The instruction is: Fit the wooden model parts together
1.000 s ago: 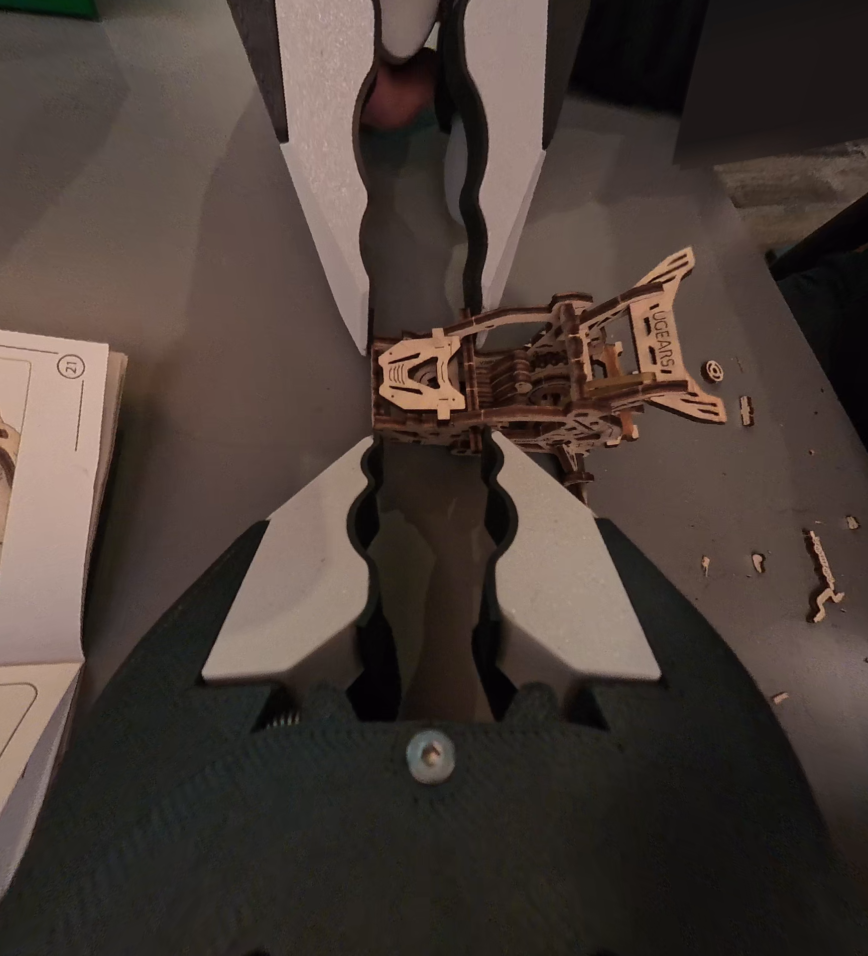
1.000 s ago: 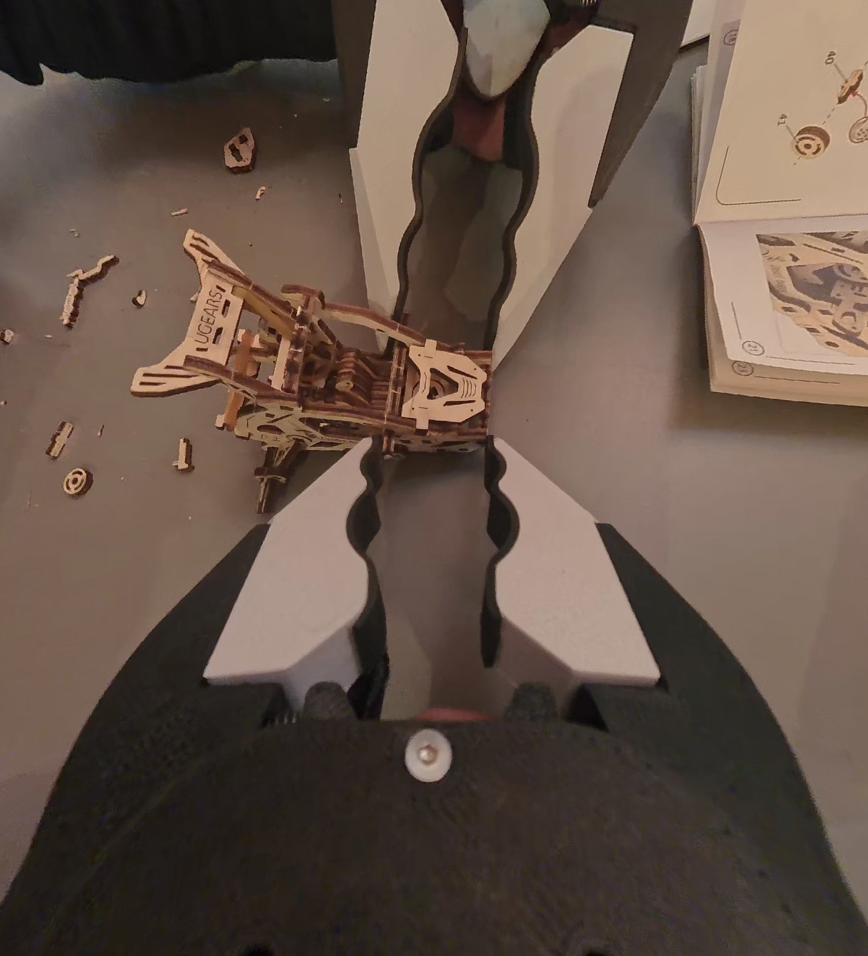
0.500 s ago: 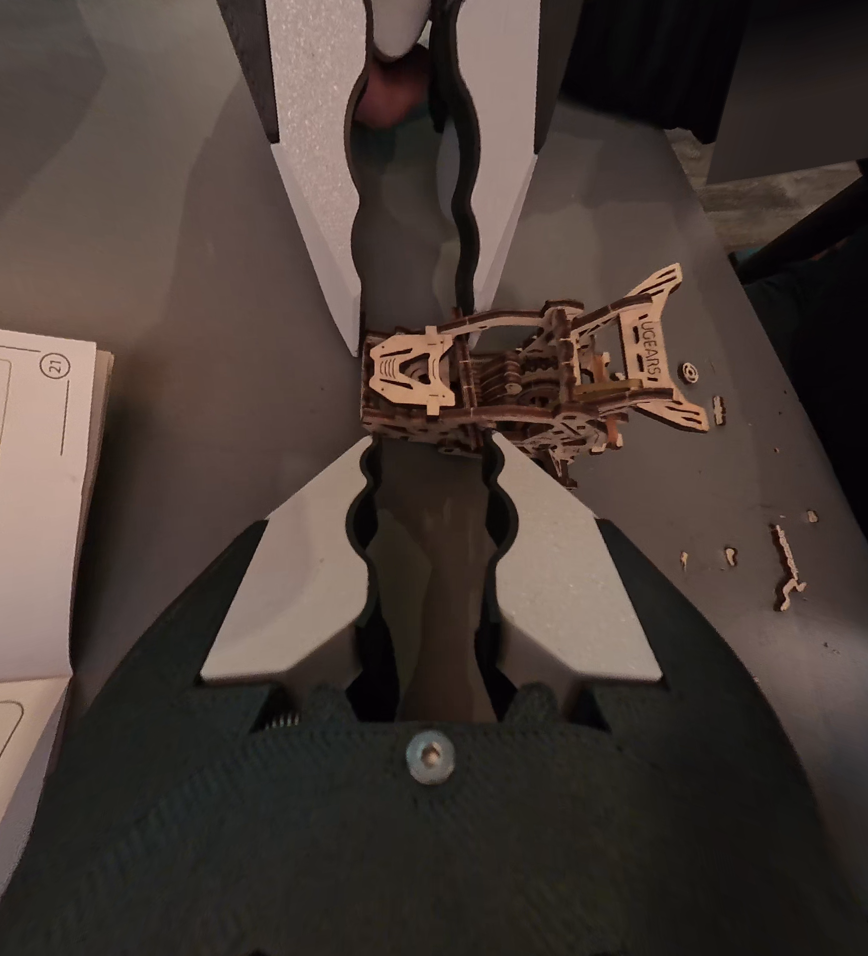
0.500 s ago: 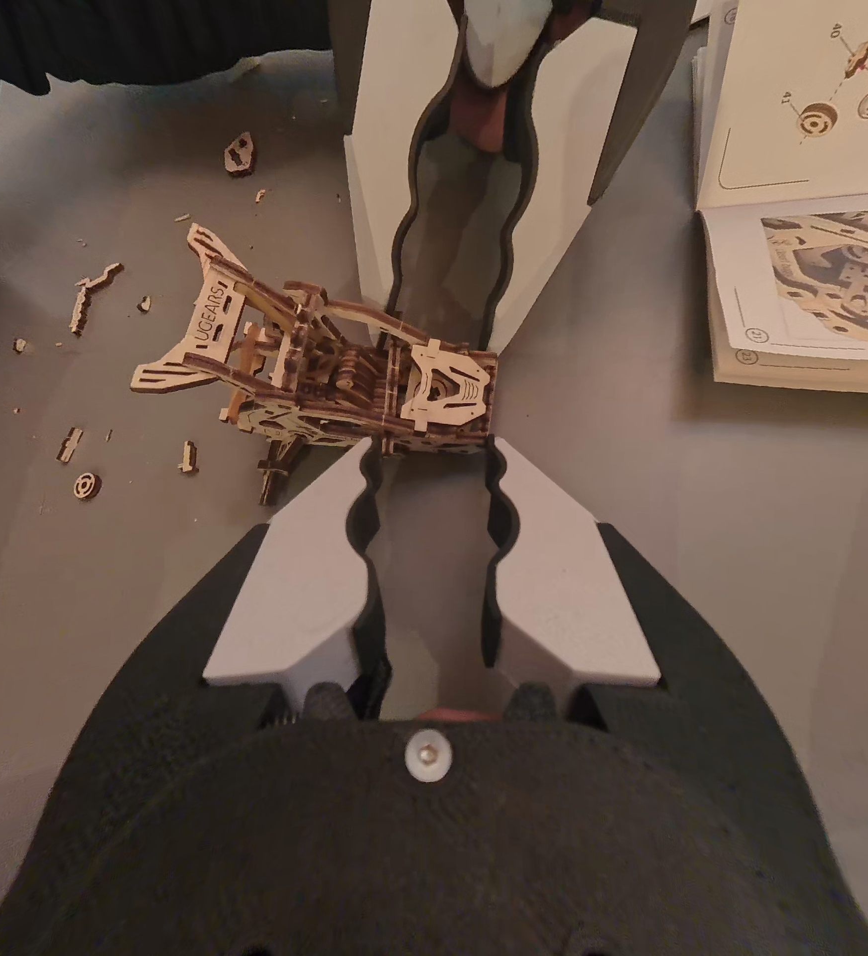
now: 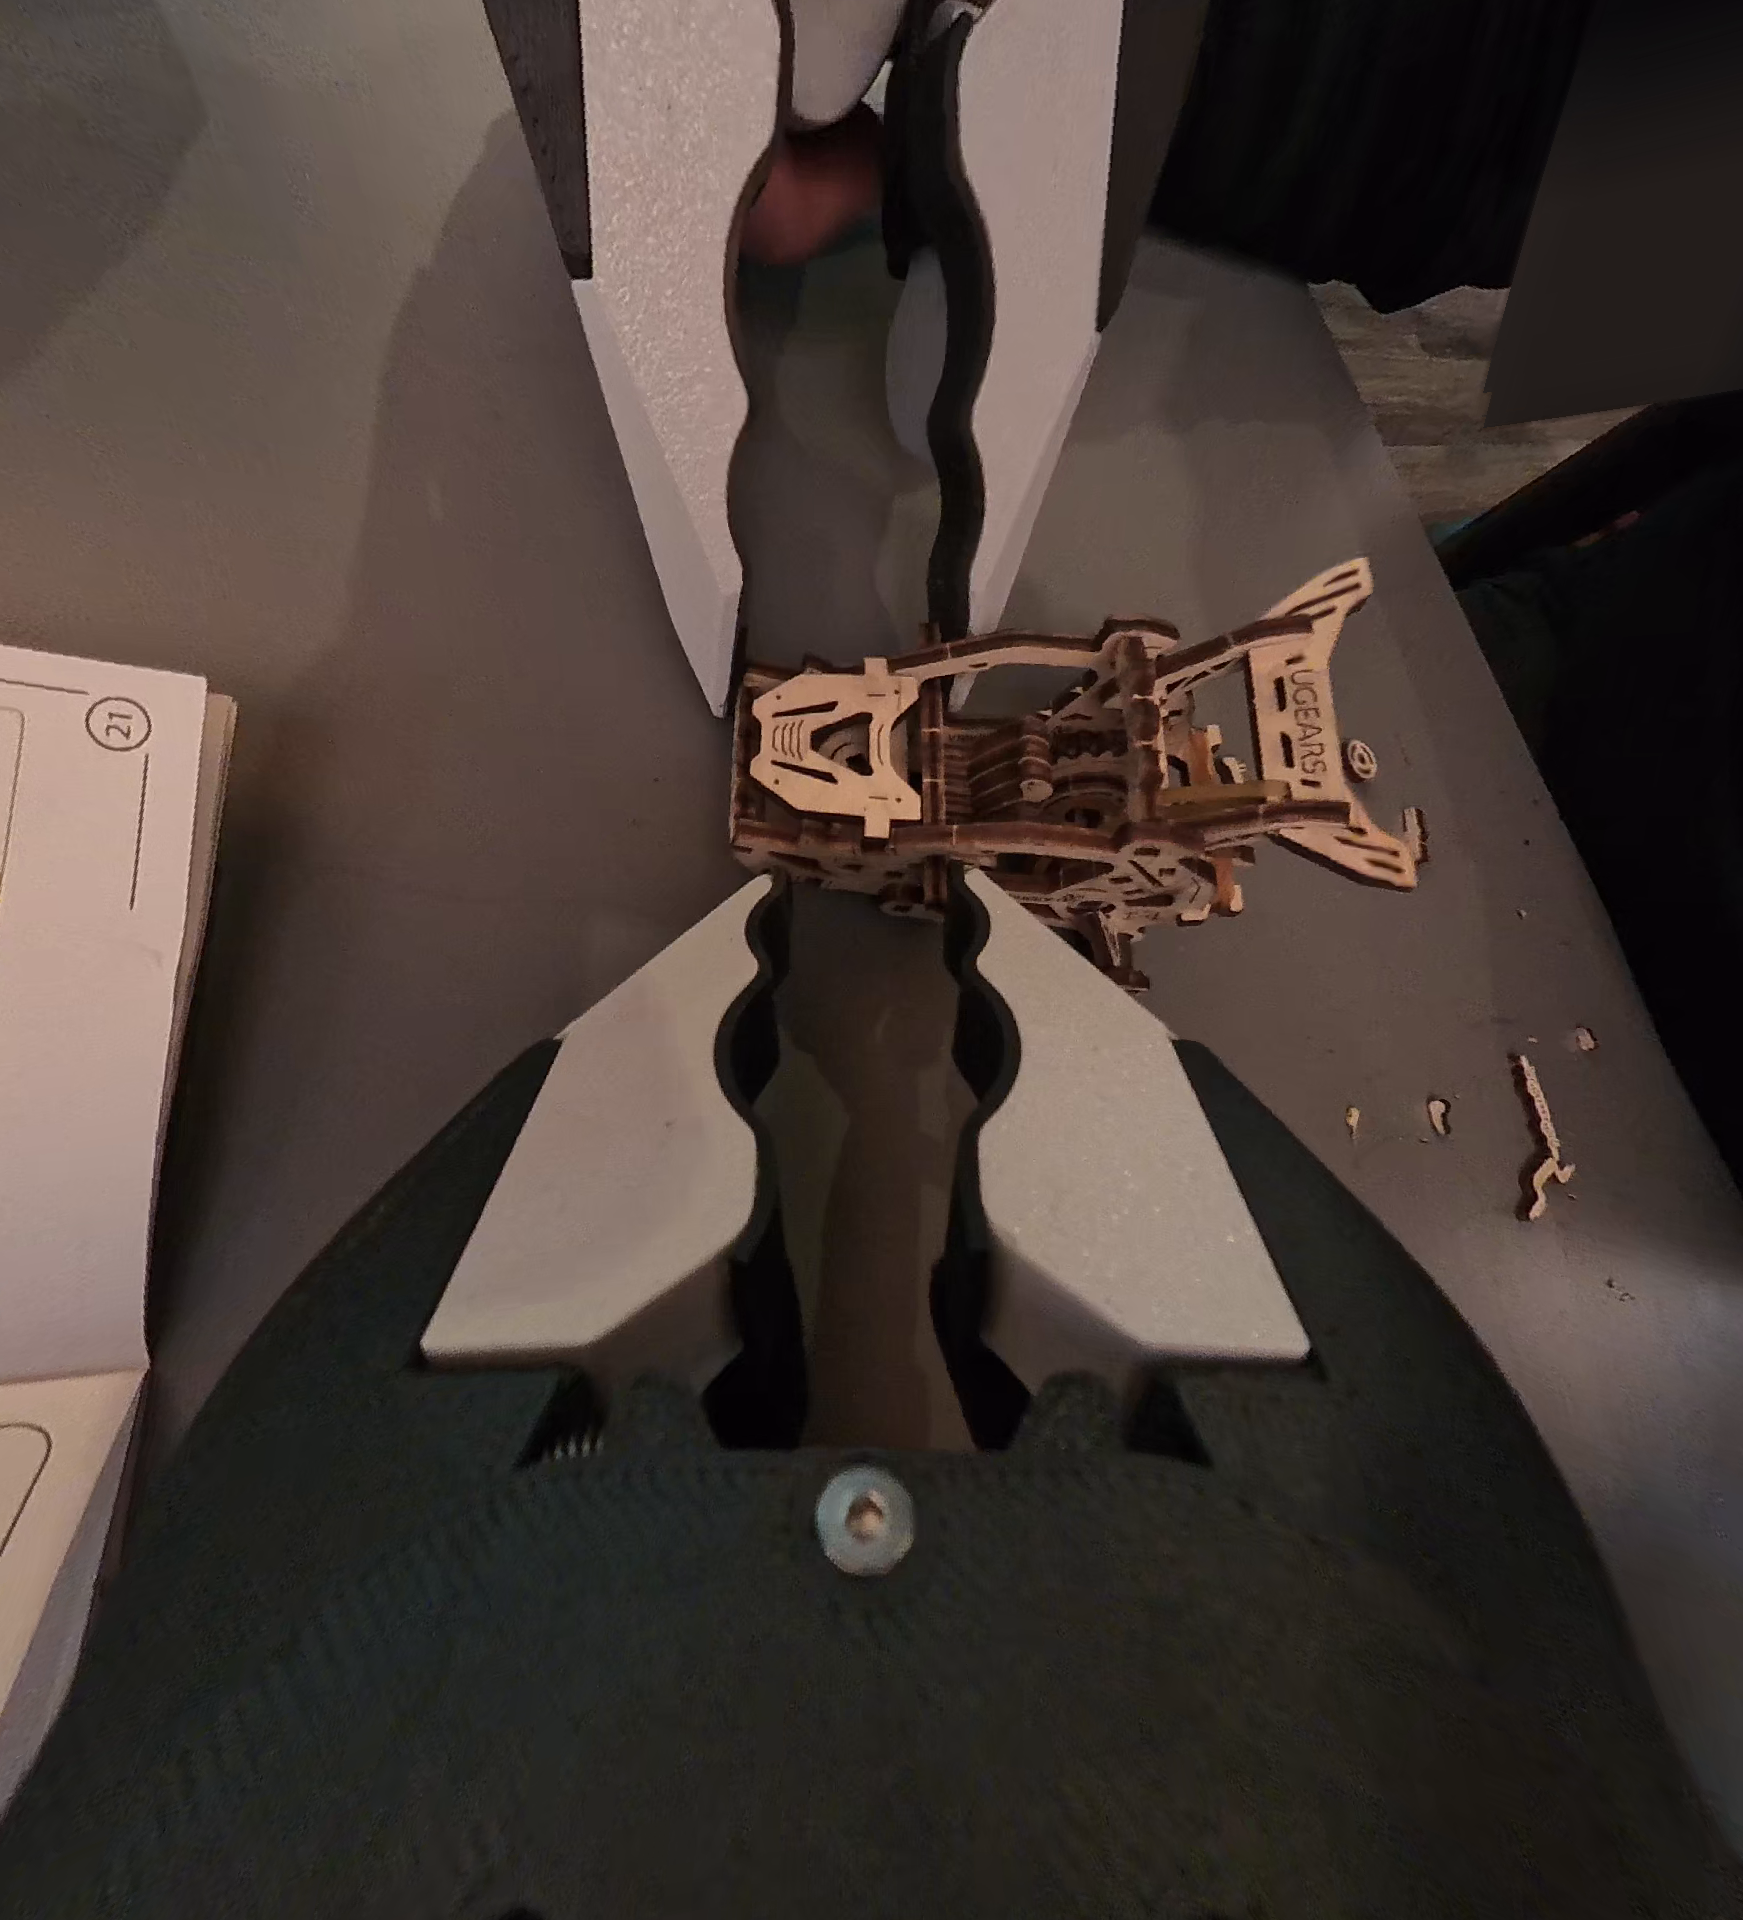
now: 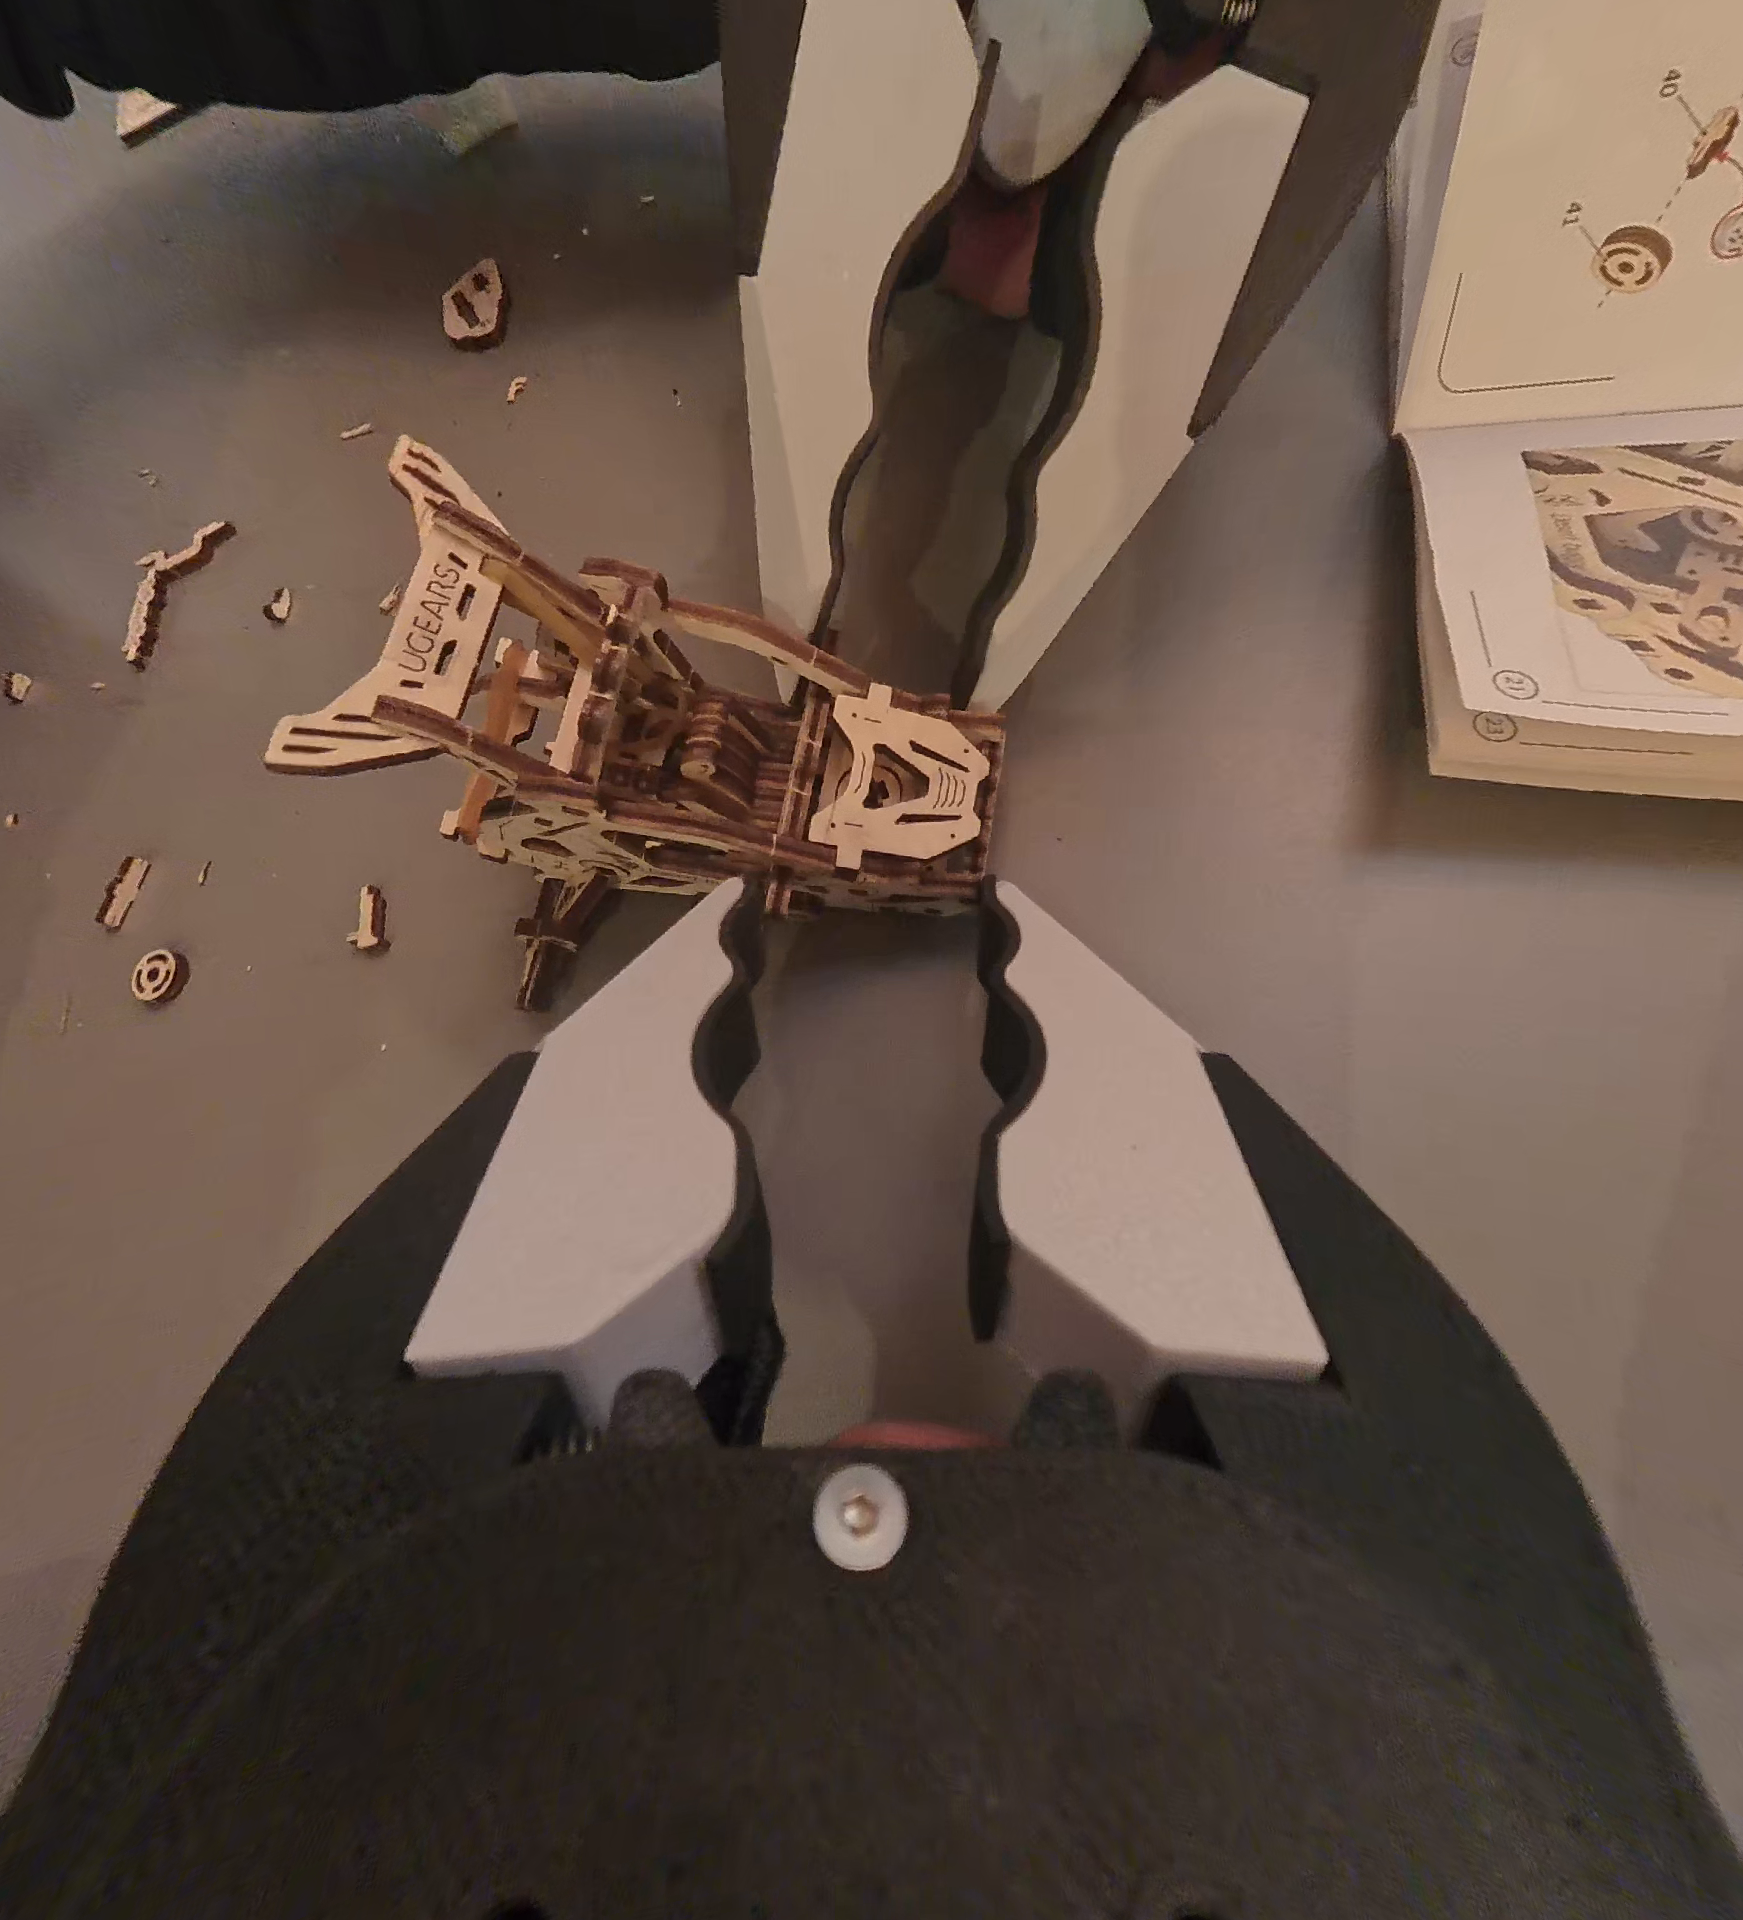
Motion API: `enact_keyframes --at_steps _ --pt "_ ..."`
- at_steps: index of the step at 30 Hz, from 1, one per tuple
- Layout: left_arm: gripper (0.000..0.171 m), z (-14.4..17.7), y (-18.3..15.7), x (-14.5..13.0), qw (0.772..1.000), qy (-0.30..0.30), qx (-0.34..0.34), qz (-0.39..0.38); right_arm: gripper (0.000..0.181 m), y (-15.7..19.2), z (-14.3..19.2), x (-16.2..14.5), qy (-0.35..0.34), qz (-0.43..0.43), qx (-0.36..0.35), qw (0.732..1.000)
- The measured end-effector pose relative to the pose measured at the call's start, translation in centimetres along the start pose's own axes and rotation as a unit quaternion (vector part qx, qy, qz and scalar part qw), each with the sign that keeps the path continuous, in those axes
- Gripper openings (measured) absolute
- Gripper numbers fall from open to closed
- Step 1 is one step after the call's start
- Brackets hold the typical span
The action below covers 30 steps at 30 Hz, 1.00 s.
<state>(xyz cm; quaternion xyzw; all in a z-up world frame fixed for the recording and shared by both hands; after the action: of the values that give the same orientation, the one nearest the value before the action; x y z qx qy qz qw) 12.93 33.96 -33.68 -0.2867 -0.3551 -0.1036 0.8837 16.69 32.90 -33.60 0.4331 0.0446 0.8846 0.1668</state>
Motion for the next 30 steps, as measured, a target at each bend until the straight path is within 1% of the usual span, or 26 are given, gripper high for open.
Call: enact_keyframes --at_steps 2,3,9,14,17,18,19,23,30 --pt "0.026 0.0 0.0 0.0 1.000 0.004 -0.007 0.005 0.038 0.0 0.0 0.0 0.000 -0.001 0.001 1.000" --pt "0.009 -0.1 -0.8 -0.2 0.999 0.010 -0.037 0.002 0.038 0.0 0.0 0.0 0.000 0.000 -0.001 1.000" --pt "0.009 -0.1 -0.6 -0.1 0.999 0.013 -0.045 0.015 0.038 0.0 0.0 0.0 0.001 0.002 -0.002 1.000" --pt "0.009 -0.1 -0.5 -0.1 0.999 0.006 -0.033 0.007 0.038 -0.1 0.0 0.0 0.000 0.003 -0.005 1.000" --pt "0.011 0.0 -0.3 0.0 1.000 -0.004 -0.016 0.009 0.038 -0.2 0.0 0.0 -0.002 0.000 -0.008 1.000" --pt "0.024 0.1 0.2 0.1 1.000 -0.011 0.004 0.015 0.038 -0.2 0.0 0.0 -0.002 0.000 -0.008 1.000" --pt "0.033 0.2 0.5 0.3 1.000 -0.019 0.017 0.016 0.038 -0.1 -0.1 0.0 0.000 0.002 -0.006 1.000" --pt "0.038 0.2 0.7 0.4 0.999 -0.023 0.032 0.008 0.038 -0.1 -0.1 0.0 0.001 0.005 -0.007 1.000" --pt "0.035 0.1 0.6 0.3 1.000 -0.014 0.017 0.012 0.038 -0.1 -0.2 0.1 0.003 0.012 -0.011 1.000"
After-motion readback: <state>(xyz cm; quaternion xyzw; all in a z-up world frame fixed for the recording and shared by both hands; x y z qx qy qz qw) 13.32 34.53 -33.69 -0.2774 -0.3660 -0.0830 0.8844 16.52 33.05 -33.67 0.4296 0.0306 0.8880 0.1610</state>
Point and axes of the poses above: each gripper's, where its closed fingertips meet, z back along the fingers, x out of its top, y = z × x across the jaws, the point moved 1 cm from there along z, back along the fingers, and after that the axes turned 1 degree about -y, right-handed, at the moved point
